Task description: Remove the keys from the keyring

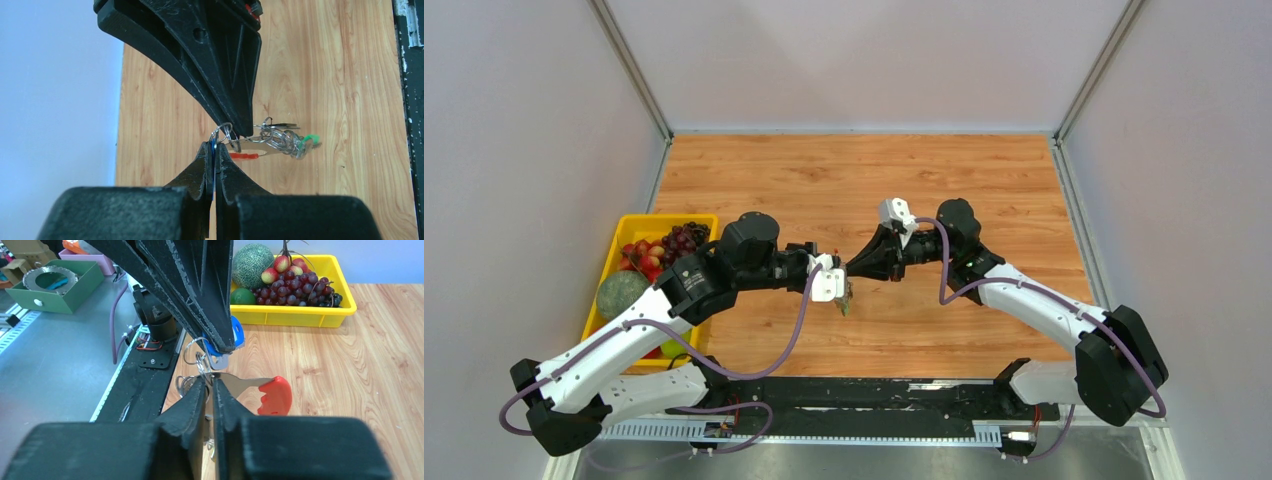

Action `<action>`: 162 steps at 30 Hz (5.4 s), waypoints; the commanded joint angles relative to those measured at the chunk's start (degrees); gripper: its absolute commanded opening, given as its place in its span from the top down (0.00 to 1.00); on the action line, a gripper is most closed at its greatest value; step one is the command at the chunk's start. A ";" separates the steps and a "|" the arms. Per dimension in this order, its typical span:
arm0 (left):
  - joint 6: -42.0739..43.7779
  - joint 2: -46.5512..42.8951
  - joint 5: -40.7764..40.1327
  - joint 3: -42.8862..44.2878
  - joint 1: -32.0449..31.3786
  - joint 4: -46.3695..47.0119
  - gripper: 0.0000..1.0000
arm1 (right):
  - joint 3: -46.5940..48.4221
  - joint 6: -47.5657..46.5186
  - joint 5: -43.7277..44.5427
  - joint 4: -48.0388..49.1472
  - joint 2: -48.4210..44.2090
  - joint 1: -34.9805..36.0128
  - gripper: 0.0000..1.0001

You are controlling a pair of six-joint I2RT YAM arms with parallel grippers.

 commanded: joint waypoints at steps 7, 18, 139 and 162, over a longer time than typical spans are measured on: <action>0.78 -0.96 0.25 0.09 -0.43 3.29 1.00 | 0.21 1.20 1.08 2.90 -3.43 0.31 1.00; 0.81 1.42 -3.99 0.39 -1.16 1.48 1.00 | 3.52 -1.62 5.56 -8.68 -5.48 0.40 1.00; -9.39 2.83 3.27 5.21 2.82 -2.84 1.00 | 6.19 -8.80 3.80 -14.35 -4.37 0.90 0.60; -9.86 2.22 0.73 4.08 2.29 -2.15 1.00 | 5.55 -4.04 8.54 -13.25 -5.84 0.83 1.00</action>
